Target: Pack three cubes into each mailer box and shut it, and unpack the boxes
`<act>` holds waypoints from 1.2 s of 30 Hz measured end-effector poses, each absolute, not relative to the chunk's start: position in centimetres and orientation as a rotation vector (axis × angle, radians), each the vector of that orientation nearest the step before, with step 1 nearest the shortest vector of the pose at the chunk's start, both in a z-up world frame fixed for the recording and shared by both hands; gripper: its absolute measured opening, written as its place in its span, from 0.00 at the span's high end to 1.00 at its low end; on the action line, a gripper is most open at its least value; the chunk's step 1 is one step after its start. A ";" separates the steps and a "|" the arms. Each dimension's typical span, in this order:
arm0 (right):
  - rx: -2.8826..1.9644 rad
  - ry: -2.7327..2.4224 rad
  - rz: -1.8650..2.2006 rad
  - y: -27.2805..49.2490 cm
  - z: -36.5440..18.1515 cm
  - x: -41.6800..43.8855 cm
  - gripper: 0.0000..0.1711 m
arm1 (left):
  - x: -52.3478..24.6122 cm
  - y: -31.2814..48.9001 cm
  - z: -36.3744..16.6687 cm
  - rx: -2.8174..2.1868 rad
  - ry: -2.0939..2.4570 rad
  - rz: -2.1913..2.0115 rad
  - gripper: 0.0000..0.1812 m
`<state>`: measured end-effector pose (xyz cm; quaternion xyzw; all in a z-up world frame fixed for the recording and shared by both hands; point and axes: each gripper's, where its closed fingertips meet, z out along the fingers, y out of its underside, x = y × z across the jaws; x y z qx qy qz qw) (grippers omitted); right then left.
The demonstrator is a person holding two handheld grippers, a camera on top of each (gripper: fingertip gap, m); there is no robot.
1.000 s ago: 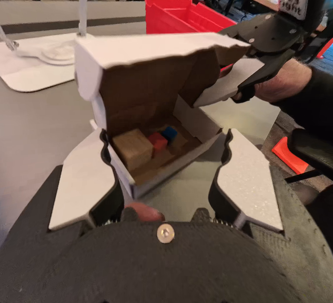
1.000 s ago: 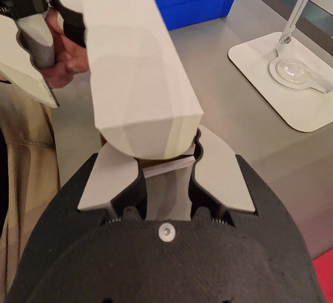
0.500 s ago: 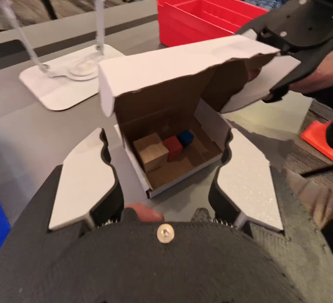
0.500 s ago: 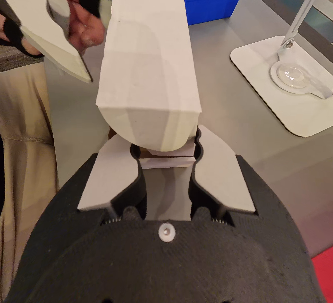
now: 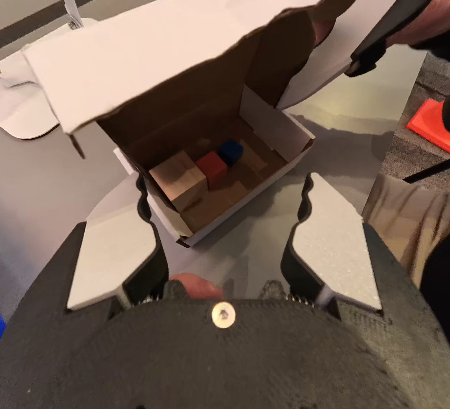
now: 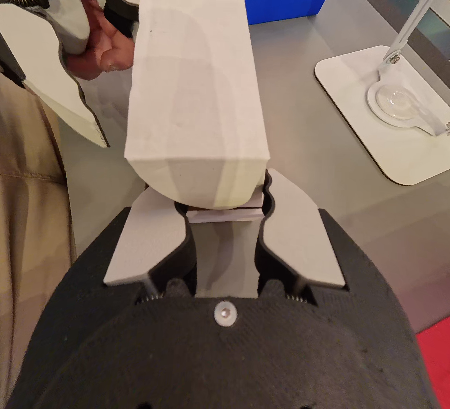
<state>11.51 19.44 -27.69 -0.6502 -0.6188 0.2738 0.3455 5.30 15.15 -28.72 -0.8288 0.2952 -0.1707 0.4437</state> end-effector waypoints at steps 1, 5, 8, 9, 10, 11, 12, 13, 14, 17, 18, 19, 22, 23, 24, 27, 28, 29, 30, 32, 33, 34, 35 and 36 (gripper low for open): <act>-1.682 -1.618 0.699 19.4 -27.7 11.6 0.66 | 5.3 15.1 -28.8 -2.052 0.746 -0.416 0.34; -1.665 -1.657 0.673 19.1 -27.8 11.6 0.66 | 4.7 14.9 -29.1 -2.059 0.767 -0.413 0.36; -1.651 -1.702 0.656 18.8 -27.8 11.8 0.66 | 5.0 14.2 -29.6 -2.077 0.808 -0.440 0.38; -1.649 -1.715 0.641 18.7 -27.9 11.9 0.66 | 5.0 14.1 -29.8 -2.080 0.821 -0.426 0.38; -1.648 -1.729 0.625 18.7 -28.0 12.0 0.66 | 5.0 14.0 -30.0 -2.081 0.844 -0.406 0.39; -1.649 -1.740 0.608 18.7 -28.0 12.1 0.67 | 4.9 13.8 -30.2 -2.090 0.868 -0.382 0.38; -1.647 -1.741 0.603 18.8 -27.9 12.2 0.67 | 4.6 13.8 -30.2 -2.092 0.875 -0.361 0.38; -1.645 -1.733 0.618 18.8 -27.7 12.2 0.67 | 4.4 13.8 -30.0 -2.086 0.865 -0.366 0.38; -1.646 -1.723 0.634 18.8 -27.5 12.3 0.67 | 4.1 13.8 -29.6 -2.081 0.842 -0.387 0.38; -1.633 -1.730 0.632 18.8 -27.0 12.6 0.67 | 2.9 14.8 -28.1 -2.048 0.763 -0.410 0.37; -1.631 -1.732 0.633 18.7 -27.0 12.5 0.67 | 2.6 15.2 -27.7 -2.038 0.753 -0.410 0.37; -1.632 -1.736 0.630 18.7 -27.0 12.5 0.67 | 2.5 15.6 -27.4 -2.028 0.749 -0.412 0.36; -1.625 -1.753 0.623 18.4 -27.2 12.4 0.67 | 2.9 16.7 -27.1 -1.996 0.778 -0.418 0.35; -1.628 -1.755 0.620 18.4 -27.3 12.4 0.67 | 3.1 17.0 -27.3 -2.000 0.786 -0.424 0.35; -1.629 -1.761 0.611 18.4 -27.3 12.4 0.67 | 3.3 17.3 -27.5 -2.006 0.798 -0.426 0.35; -1.625 -1.773 0.595 18.3 -27.4 12.3 0.67 | 4.3 17.3 -27.6 -1.987 0.834 -0.458 0.35; -1.621 -1.783 0.581 18.2 -27.5 12.3 0.67 | 4.6 17.0 -27.7 -1.988 0.845 -0.466 0.34; -1.615 -1.793 0.560 18.2 -27.6 12.4 0.67 | 4.8 16.7 -27.8 -1.986 0.860 -0.463 0.34; -1.614 -1.796 0.553 18.2 -27.7 12.4 0.67 | 4.8 16.5 -27.9 -1.980 0.872 -0.453 0.34; -1.616 -1.802 0.556 18.2 -27.8 12.3 0.67 | 4.7 16.3 -28.2 -1.989 0.887 -0.437 0.35; -1.611 -1.811 0.547 18.1 -27.9 12.3 0.67 | 4.6 16.3 -28.2 -1.993 0.886 -0.435 0.35; -1.603 -1.819 0.536 18.0 -27.9 12.3 0.67 | 4.6 16.2 -28.3 -1.997 0.884 -0.441 0.36; -1.600 -1.828 0.526 17.9 -28.0 12.2 0.67 | 4.5 16.1 -28.4 -2.002 0.888 -0.441 0.35; -1.603 -1.835 0.513 17.8 -28.1 12.3 0.67 | 4.4 16.1 -28.5 -2.003 0.896 -0.433 0.36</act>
